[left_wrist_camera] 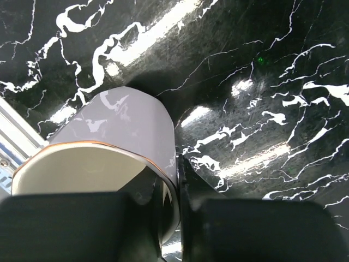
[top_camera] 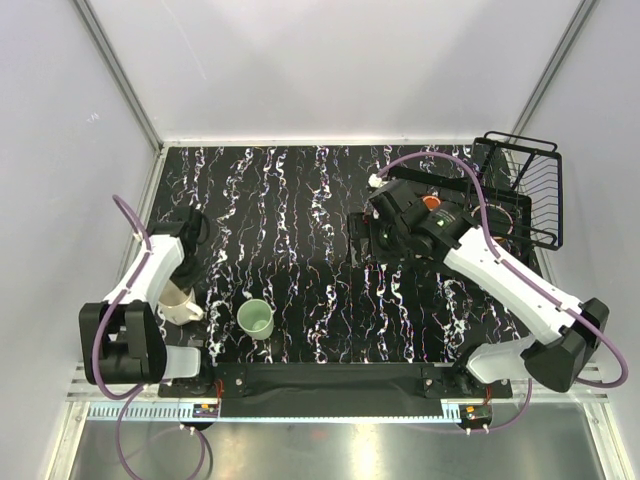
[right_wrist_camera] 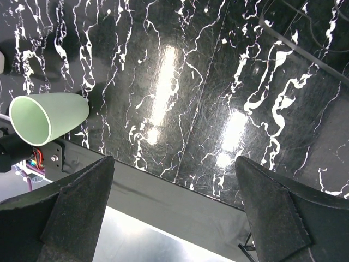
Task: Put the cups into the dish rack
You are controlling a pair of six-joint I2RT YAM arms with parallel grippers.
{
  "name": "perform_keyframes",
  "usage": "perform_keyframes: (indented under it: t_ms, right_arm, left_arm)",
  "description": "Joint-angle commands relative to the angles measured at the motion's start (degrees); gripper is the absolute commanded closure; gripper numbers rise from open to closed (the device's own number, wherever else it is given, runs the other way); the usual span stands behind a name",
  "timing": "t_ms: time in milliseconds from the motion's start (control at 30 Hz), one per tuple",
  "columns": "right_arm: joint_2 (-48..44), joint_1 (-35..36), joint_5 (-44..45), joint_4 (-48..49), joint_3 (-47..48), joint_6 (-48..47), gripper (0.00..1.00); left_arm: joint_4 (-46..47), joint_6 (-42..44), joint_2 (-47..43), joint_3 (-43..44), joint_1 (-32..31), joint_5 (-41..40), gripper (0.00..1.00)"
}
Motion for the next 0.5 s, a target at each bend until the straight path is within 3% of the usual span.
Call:
perform_keyframes:
  t_ms: [0, 133, 233, 300, 467]
  right_arm:
    - [1.2, 0.0, -1.6, 0.3, 0.0, 1.6, 0.00]
    - [2.3, 0.2, -3.1, 0.4, 0.6, 2.2, 0.00]
    - [3.0, 0.2, -3.9, 0.4, 1.8, 2.3, 0.00]
    - [3.2, 0.1, -5.3, 1.0, 2.3, 2.2, 0.00]
    - [1.1, 0.2, -9.6, 4.3, 2.1, 1.9, 0.06]
  left_arm:
    - [1.5, 1.6, -2.0, 1.1, 0.3, -0.2, 1.00]
    - [2.1, 4.3, -7.9, 5.8, 0.2, 4.2, 1.00]
    - [5.3, 6.5, -14.0, 9.1, 0.2, 11.7, 1.00]
    - [8.9, 8.2, -19.3, 9.9, -0.1, 21.6, 1.00]
    - [28.2, 6.3, -29.0, 7.5, -3.4, 44.6, 1.00]
